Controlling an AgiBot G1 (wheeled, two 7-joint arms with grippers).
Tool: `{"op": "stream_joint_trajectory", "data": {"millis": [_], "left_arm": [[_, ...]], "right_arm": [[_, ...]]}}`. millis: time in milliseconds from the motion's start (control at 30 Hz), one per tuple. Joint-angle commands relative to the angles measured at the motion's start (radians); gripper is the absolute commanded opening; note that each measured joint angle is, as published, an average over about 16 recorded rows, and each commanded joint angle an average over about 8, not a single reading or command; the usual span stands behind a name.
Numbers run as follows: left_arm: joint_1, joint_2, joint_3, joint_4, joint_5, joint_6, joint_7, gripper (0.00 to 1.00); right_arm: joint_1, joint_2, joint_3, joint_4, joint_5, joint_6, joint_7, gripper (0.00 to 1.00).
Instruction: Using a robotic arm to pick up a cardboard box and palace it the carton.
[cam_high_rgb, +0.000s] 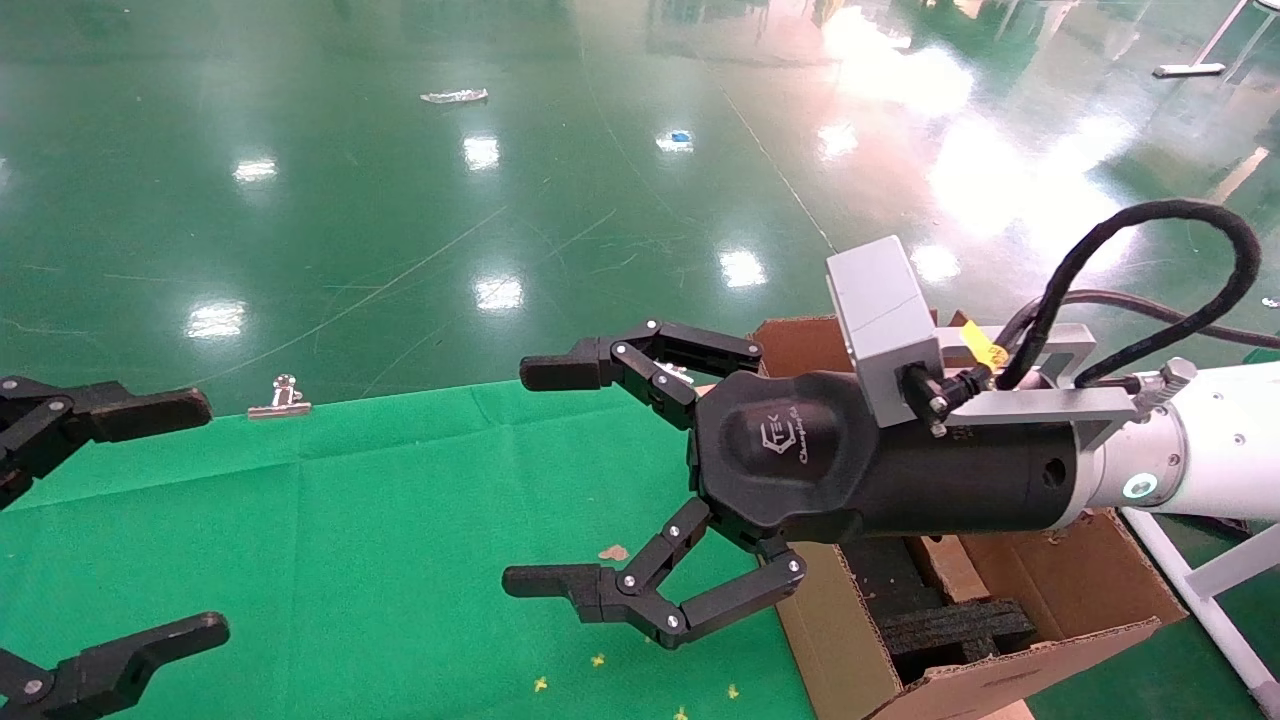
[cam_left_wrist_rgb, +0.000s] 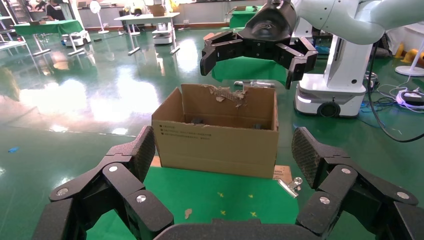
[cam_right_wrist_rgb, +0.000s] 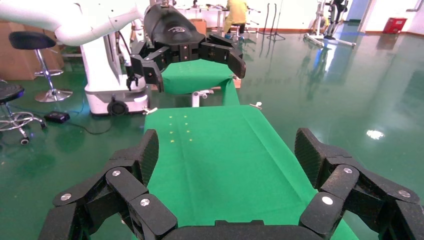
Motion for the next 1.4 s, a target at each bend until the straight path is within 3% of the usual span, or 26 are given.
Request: {"op": "stream_joint_trajectory", "data": {"millis": [33,1400], "left_arm": [[0.000,0.000,0.000,0.000,0.000,0.000,0.000,1.00],[0.000,0.000,0.000,0.000,0.000,0.000,0.000,1.00]], "right_arm": [[0.000,0.000,0.000,0.000,0.000,0.000,0.000,1.00],[0.002,0.000,-0.002,-0.002,-0.001,0.001,0.001,1.00]]}}
